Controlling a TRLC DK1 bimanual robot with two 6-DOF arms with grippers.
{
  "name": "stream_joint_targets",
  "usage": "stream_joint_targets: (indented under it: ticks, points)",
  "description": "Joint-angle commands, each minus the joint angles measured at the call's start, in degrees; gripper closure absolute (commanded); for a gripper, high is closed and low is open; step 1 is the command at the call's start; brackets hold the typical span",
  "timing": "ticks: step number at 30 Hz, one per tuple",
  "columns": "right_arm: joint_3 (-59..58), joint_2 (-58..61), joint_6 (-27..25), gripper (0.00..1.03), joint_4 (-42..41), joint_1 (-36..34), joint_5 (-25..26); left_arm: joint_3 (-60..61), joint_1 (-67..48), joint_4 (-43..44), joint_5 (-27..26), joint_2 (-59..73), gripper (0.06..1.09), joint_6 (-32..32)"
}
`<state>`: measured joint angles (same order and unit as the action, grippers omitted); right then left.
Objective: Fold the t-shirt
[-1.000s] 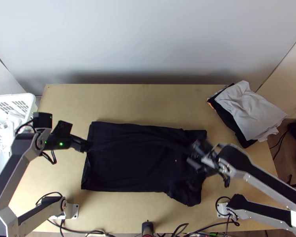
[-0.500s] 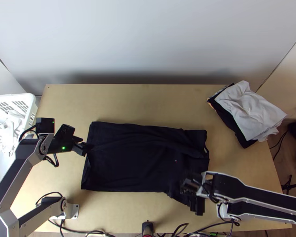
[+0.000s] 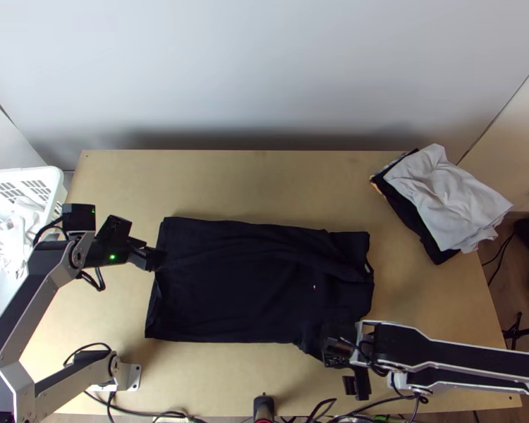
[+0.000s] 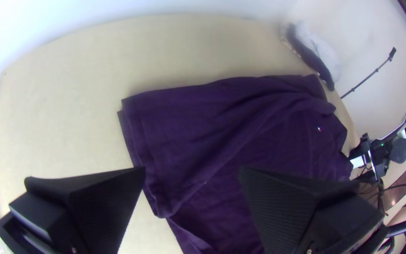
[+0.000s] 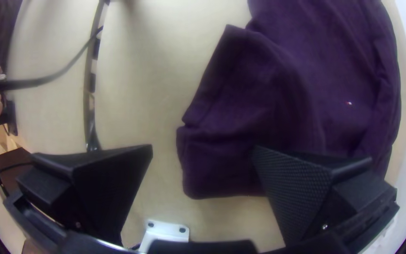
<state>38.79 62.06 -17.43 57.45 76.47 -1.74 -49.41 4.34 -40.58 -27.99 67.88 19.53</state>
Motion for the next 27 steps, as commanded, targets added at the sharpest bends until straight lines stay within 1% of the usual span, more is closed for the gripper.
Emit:
stream_joint_targets:
  ticks: [1,2,3,6,7,8,10,13,16,19,21,24,27]
  points:
    - [-1.5,5.0,1.2,0.08,-4.3,0.3,-1.0,-1.5,0.5,0.1,0.0,0.9,0.12,-1.1]
    - [-1.8,5.3,1.5,0.14,-5.2,0.2,-1.0,-1.7,0.5,0.1,0.0,0.9,0.12,-1.2]
    - [-2.1,5.2,2.1,0.22,-6.3,0.0,-1.0,-1.9,0.5,-0.1,0.0,0.9,0.12,-1.2]
    - [-2.7,3.4,3.8,0.71,-7.8,-0.5,-0.9,-2.5,1.6,-0.6,0.0,0.9,0.12,-0.9]
    - [-2.5,2.6,4.2,0.9,-7.8,-0.7,-0.9,-2.7,2.1,-0.6,0.0,0.9,0.12,-0.7]
    - [-2.2,1.7,4.3,1.01,-7.8,-0.8,-0.9,-2.8,2.6,-0.7,0.0,0.9,0.12,-0.6]
    - [-0.5,0.2,5.7,1.0,-7.0,-1.4,-0.9,-2.9,2.9,-1.0,0.0,0.9,0.12,-0.5]
    - [6.9,-2.4,7.6,1.0,-1.8,-2.4,-1.1,-3.0,2.9,-1.7,0.0,0.9,0.12,-0.5]
    - [13.9,-4.8,8.6,1.0,0.8,-3.0,-2.9,-2.9,2.9,-1.9,0.0,0.9,0.12,-0.7]
    - [19.4,-4.0,11.0,1.0,2.8,-3.3,-5.0,-2.9,2.8,-1.9,0.0,1.2,0.12,-0.9]
    - [21.6,-2.7,12.4,1.0,2.8,-5.0,-7.8,-3.0,2.4,-1.8,0.0,1.4,0.12,-1.1]
    - [22.5,0.3,13.9,1.0,2.2,-9.5,-10.2,-3.1,2.1,-1.8,0.0,1.4,0.12,-1.4]
    - [21.6,2.6,13.9,1.0,1.3,-12.2,-10.6,-3.2,2.2,-2.0,0.0,1.3,0.12,-1.4]
